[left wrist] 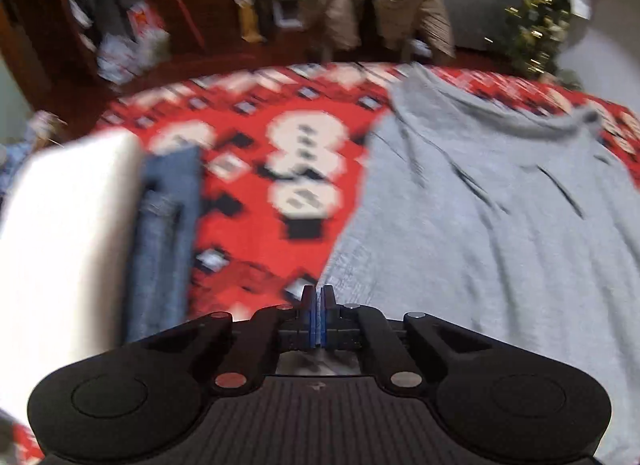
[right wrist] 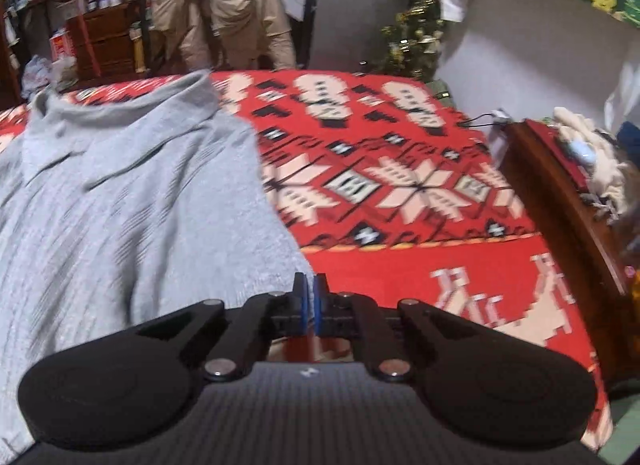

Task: Fold clothes
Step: 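Lay the grey shirt flat on the blanket and open both tools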

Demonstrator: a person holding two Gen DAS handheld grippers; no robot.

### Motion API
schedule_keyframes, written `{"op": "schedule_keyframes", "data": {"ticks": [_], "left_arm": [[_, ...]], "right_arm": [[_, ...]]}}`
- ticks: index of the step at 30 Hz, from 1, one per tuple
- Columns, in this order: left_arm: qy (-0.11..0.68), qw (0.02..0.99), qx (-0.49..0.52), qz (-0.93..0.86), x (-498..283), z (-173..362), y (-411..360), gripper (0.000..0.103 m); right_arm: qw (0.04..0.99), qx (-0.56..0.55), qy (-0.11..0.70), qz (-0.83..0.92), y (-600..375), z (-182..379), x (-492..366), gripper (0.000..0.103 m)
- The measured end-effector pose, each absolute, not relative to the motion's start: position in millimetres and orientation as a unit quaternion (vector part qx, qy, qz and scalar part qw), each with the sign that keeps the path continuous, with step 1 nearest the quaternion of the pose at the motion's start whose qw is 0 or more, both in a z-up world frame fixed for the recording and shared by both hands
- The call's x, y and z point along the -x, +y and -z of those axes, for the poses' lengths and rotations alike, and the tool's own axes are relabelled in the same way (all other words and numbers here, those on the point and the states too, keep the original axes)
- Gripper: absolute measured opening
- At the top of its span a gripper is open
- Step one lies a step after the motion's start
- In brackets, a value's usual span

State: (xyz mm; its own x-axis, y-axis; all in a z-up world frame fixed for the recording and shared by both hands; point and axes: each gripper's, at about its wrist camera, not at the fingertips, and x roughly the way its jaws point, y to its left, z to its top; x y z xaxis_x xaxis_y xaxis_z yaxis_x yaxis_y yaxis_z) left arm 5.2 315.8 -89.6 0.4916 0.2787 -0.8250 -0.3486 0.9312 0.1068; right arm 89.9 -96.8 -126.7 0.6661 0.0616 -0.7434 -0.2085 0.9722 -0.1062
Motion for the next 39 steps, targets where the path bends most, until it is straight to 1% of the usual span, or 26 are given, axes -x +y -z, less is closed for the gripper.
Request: {"op": "schedule_keyframes", "data": {"ticks": [6, 11, 16, 19, 20, 21, 22, 23, 24, 25, 27, 32, 35, 36, 39], "left_arm": [[0.458, 0.853, 0.038, -0.247, -19, 69, 362, 0.002], [0.467, 0.842, 0.022, -0.271, -40, 81, 369, 0.002], [0.487, 0.828, 0.011, -0.277, -49, 105, 370, 0.003], [0.486, 0.833, 0.017, -0.265, -47, 106, 369, 0.005], [0.487, 0.834, 0.026, -0.258, -46, 104, 370, 0.009], [0.489, 0.834, 0.036, -0.252, -45, 102, 371, 0.017], [0.489, 0.836, 0.047, -0.246, -43, 99, 372, 0.021], [0.484, 0.839, 0.058, -0.243, -38, 92, 373, 0.03], [0.481, 0.841, 0.065, -0.241, -33, 86, 372, 0.034], [0.48, 0.842, 0.07, -0.238, -28, 79, 371, 0.035], [0.481, 0.843, 0.081, -0.224, -15, 67, 366, 0.038], [0.501, 0.84, 0.111, -0.179, 33, 40, 337, 0.038], [0.515, 0.833, 0.136, -0.148, 62, 36, 312, 0.036], [0.518, 0.832, 0.146, -0.138, 71, 36, 304, 0.034], [0.522, 0.827, 0.173, -0.118, 94, 43, 280, 0.032]], "right_arm": [[0.918, 0.068, 0.391, -0.017, -143, 102, -133, 0.002], [0.917, 0.051, 0.396, 0.009, -165, 94, -172, 0.002], [0.905, 0.036, 0.424, 0.018, -175, 113, -194, 0.002], [0.9, 0.033, 0.435, 0.008, -176, 130, -193, 0.005], [0.901, 0.03, 0.432, 0.008, -176, 131, -190, 0.008], [0.901, 0.026, 0.433, 0.005, -177, 131, -188, 0.013], [0.901, 0.018, 0.434, 0.002, -178, 130, -186, 0.017], [0.901, 0.009, 0.434, -0.001, -181, 127, -183, 0.017], [0.901, 0.003, 0.433, -0.004, -182, 122, -178, 0.018], [0.902, 0.0, 0.432, -0.008, -184, 116, -173, 0.02], [0.902, -0.004, 0.432, -0.021, -185, 101, -158, 0.02], [0.89, -0.018, 0.451, -0.064, -177, 66, -101, 0.02], [0.881, -0.041, 0.462, -0.095, -166, 52, -59, 0.02], [0.878, -0.049, 0.464, -0.104, -161, 49, -45, 0.02], [0.876, -0.07, 0.463, -0.116, -148, 46, -8, 0.02]]}}
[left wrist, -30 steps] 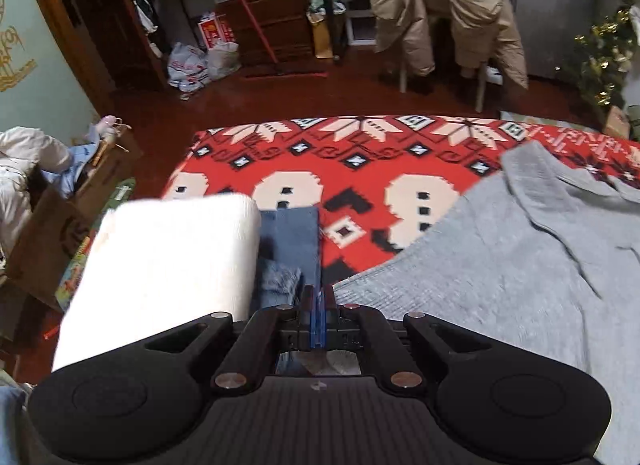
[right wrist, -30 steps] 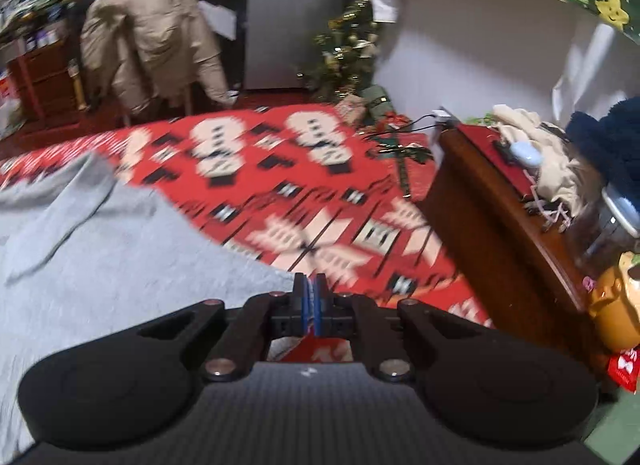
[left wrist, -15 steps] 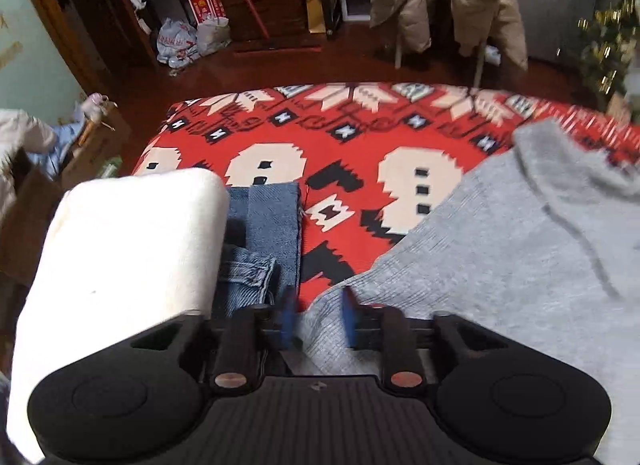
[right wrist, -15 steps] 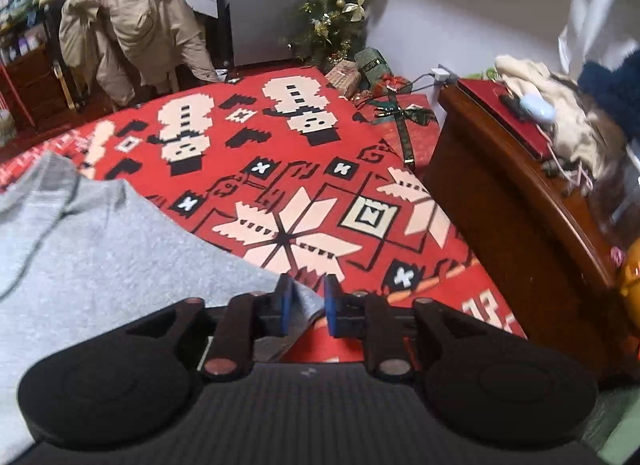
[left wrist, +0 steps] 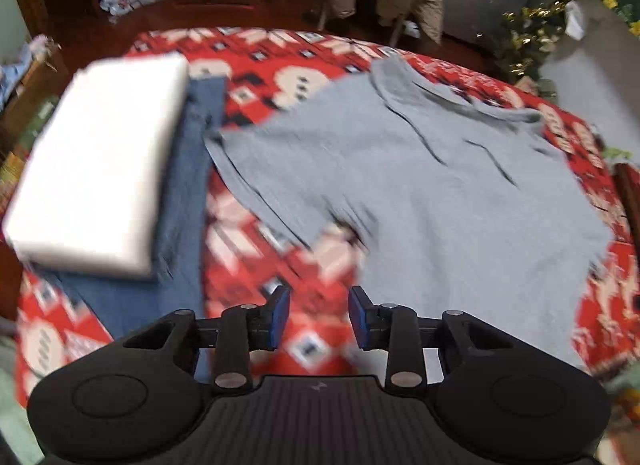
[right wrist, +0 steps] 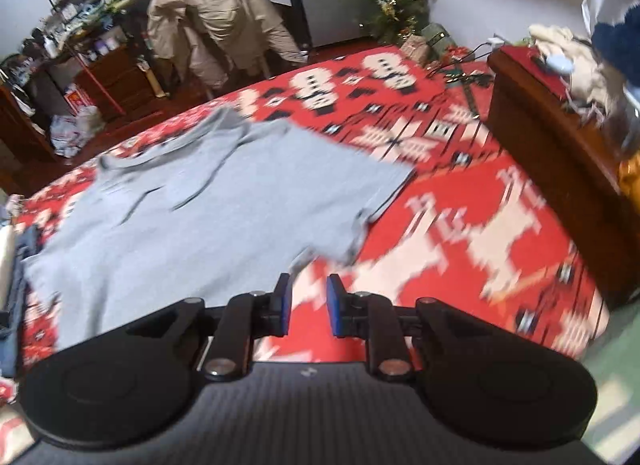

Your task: Fold clothes

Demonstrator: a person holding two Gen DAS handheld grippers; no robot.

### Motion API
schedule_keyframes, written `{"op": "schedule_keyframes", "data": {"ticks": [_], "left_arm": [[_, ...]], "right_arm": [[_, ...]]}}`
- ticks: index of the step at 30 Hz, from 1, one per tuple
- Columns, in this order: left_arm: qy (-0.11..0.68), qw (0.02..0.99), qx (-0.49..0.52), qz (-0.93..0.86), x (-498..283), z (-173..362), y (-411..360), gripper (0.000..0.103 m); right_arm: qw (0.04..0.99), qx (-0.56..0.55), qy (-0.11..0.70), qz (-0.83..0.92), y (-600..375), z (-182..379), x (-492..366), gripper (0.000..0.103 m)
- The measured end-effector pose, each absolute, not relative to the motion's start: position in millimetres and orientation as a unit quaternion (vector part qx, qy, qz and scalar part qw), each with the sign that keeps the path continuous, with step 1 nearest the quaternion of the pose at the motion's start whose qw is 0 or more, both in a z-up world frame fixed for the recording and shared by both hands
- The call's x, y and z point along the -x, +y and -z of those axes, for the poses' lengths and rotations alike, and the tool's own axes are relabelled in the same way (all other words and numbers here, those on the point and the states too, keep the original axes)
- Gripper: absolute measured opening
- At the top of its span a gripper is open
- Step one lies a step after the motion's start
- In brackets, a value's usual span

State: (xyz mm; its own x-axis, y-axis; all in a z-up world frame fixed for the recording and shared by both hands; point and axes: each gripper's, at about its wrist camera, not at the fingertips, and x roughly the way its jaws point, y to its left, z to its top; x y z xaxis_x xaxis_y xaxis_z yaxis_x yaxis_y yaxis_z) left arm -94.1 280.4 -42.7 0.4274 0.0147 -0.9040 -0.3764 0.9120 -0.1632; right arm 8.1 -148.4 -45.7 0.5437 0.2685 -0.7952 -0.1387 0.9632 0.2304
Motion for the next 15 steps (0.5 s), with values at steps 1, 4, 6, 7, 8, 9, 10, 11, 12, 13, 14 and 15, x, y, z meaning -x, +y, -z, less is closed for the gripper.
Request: {"op": "schedule_keyframes", "data": {"ticks": [1, 4, 6, 7, 8, 9, 10, 11, 12, 13, 14, 15], "left_arm": [[0.526, 0.823, 0.181, -0.114, 99, 47, 275, 0.03], [0.528, 0.821, 0.18, -0.12, 109, 61, 265, 0.027], [0.529, 0.82, 0.179, -0.124, 115, 70, 260, 0.023], [0.531, 0.819, 0.181, -0.118, 117, 76, 259, 0.022], [0.535, 0.817, 0.184, -0.109, 117, 83, 258, 0.022], [0.537, 0.817, 0.186, -0.103, 118, 89, 256, 0.022], [0.536, 0.817, 0.187, -0.099, 119, 93, 253, 0.022], [0.535, 0.818, 0.187, -0.096, 121, 98, 250, 0.022], [0.535, 0.818, 0.192, -0.092, 120, 101, 248, 0.022], [0.536, 0.816, 0.196, -0.09, 119, 103, 249, 0.022], [0.537, 0.815, 0.199, -0.088, 117, 104, 249, 0.022], [0.537, 0.814, 0.201, -0.087, 116, 105, 250, 0.022]], "right_arm": [[0.874, -0.078, 0.465, -0.117, -145, 48, 1, 0.02], [0.869, -0.101, 0.47, -0.117, -135, 56, 28, 0.02], [0.87, -0.101, 0.468, -0.118, -129, 66, 40, 0.02], [0.871, -0.099, 0.466, -0.118, -128, 73, 44, 0.02], [0.87, -0.099, 0.469, -0.118, -127, 79, 45, 0.02], [0.866, -0.104, 0.475, -0.116, -127, 84, 45, 0.02], [0.862, -0.109, 0.482, -0.114, -127, 88, 45, 0.02], [0.858, -0.114, 0.489, -0.112, -127, 93, 44, 0.02], [0.855, -0.117, 0.494, -0.111, -127, 96, 44, 0.02], [0.853, -0.117, 0.496, -0.111, -128, 98, 44, 0.02], [0.852, -0.116, 0.498, -0.111, -128, 100, 43, 0.02], [0.851, -0.116, 0.501, -0.111, -128, 103, 42, 0.02]]}}
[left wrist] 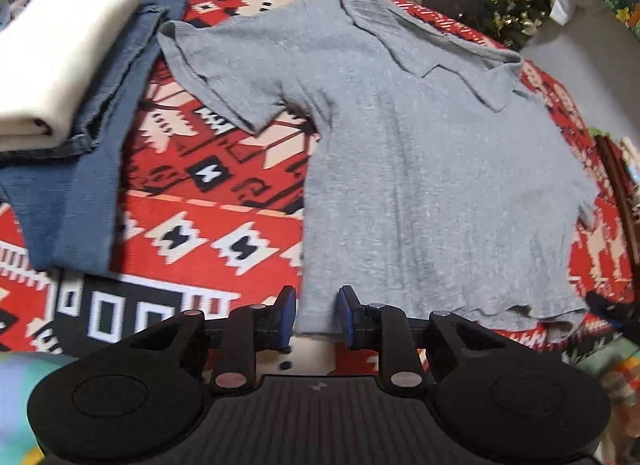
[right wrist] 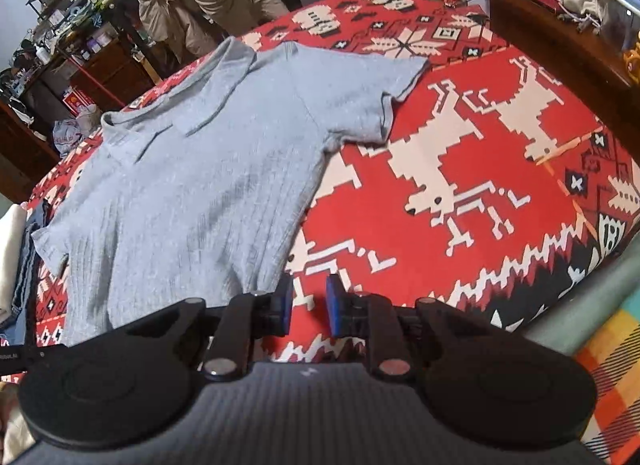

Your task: Fold clothes

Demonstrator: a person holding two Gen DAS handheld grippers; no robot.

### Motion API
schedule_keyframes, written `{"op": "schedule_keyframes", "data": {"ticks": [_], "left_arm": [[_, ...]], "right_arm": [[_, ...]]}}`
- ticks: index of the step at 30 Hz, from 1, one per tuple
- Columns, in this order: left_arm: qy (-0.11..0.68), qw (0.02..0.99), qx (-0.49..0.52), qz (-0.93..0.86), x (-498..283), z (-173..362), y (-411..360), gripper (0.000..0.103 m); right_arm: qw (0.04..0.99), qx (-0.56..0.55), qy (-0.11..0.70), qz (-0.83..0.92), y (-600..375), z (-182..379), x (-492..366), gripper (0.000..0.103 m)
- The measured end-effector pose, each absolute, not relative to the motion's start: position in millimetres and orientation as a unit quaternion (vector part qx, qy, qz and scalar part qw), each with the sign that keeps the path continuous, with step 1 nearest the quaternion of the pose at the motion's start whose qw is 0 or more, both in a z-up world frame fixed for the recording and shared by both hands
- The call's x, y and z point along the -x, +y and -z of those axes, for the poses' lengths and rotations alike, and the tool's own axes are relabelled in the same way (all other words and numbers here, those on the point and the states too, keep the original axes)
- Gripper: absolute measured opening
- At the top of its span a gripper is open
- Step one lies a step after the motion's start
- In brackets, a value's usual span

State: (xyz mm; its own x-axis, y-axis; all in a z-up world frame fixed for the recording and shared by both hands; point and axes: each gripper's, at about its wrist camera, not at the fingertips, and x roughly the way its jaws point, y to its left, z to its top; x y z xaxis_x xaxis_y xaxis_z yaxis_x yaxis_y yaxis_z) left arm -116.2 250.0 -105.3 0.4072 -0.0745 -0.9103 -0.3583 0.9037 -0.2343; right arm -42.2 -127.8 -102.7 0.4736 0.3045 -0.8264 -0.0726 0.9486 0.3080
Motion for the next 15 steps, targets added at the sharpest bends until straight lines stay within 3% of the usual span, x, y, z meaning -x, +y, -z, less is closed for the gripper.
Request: {"op": "schedule_keyframes", "data": {"ticks": [2, 6, 15], "left_arm": [[0.537, 0.815, 0.202, -0.086, 114, 107, 250, 0.019], [0.53, 0.824, 0.178, -0.096, 116, 106, 245, 0.002], [0.446, 0.851, 0.18, -0.209, 134, 81, 269, 0.002]], "right_arm": [[0.847, -0.113, 0.507, -0.112, -127, 108, 40, 0.02], [0.844, -0.116, 0.508, -0.125, -124, 111, 36, 0.02], [0.823, -0.132, 0.528, -0.16, -115, 116, 37, 0.02]]}}
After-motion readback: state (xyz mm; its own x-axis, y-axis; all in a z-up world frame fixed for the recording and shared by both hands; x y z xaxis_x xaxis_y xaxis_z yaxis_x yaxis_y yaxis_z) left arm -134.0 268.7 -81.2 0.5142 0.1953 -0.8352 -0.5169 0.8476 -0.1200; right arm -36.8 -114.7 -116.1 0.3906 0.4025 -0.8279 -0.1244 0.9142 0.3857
